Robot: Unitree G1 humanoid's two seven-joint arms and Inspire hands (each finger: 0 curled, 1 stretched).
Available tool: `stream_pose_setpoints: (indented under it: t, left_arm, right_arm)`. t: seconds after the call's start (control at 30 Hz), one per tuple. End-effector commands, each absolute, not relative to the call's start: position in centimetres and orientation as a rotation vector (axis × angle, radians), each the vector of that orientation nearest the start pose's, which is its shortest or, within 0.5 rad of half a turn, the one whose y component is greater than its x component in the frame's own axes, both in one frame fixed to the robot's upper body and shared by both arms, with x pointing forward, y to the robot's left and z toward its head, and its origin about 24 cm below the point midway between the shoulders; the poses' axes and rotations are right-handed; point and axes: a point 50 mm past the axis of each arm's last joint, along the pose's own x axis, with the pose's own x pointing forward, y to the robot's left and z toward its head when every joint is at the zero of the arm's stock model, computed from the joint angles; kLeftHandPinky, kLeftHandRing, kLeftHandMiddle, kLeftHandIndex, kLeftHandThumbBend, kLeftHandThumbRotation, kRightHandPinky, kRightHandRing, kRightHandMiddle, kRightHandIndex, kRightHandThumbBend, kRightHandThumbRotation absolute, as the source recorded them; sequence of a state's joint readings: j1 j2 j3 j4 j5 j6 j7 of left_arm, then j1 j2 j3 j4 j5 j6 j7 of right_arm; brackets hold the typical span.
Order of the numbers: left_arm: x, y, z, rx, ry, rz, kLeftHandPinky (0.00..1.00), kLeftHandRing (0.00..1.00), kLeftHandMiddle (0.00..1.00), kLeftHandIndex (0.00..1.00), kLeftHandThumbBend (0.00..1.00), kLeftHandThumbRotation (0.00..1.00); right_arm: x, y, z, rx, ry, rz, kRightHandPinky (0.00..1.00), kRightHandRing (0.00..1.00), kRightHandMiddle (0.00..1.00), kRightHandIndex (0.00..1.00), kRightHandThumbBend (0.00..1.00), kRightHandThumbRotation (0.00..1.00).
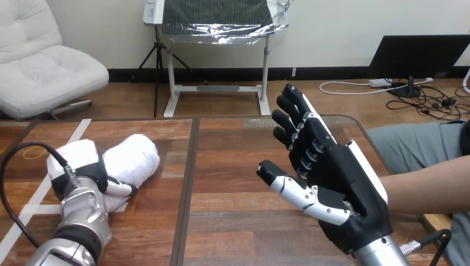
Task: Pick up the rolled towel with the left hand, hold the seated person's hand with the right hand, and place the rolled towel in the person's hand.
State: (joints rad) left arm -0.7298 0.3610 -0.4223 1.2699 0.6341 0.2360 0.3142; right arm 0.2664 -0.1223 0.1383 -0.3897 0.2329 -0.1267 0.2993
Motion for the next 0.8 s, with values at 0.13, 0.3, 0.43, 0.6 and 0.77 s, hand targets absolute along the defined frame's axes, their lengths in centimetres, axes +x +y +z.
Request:
stream_pose_setpoints:
  t: [0.13,0.3,0.43,0.6,0.77]
  left_arm:
    - [33.33,25.19,0.49,1.405,0.413,0.193,0.25,0.34,0.48,0.58,0.71,0.0]
    - [33.11,25.16,0.37,1.386,0.355,0.195,0.29,0.38,0.5,0.57,0.7,0.0]
    - [33.0,24.97,0.4,1.364,0.302,0.209,0.31,0.39,0.49,0.56,0.69,0.0]
    - [32.92,24.83,0.39,1.329,0.266,0.208,0.3,0.38,0.47,0.55,0.69,0.0]
    - [32.93,24.5,0.43,1.272,0.233,0.208,0.33,0.4,0.48,0.56,0.67,0.0]
  right_arm:
    - [19.86,-13.36,10.45,0.108,-0.344,0.4,1.0,1.0,1.0,1.0,0.49,0.0]
    - [19.89,-13.34,10.43,0.111,-0.345,0.399,1.0,1.0,1.0,1.0,0.49,0.0]
    - [19.92,-13.34,10.42,0.11,-0.348,0.399,1.0,1.0,1.0,1.0,0.49,0.0]
    - [19.94,-13.32,10.42,0.109,-0.349,0.399,1.0,1.0,1.0,1.0,0.49,0.0]
    - [19.95,-13.3,10.42,0.112,-0.347,0.399,1.0,1.0,1.0,1.0,0.49,0.0]
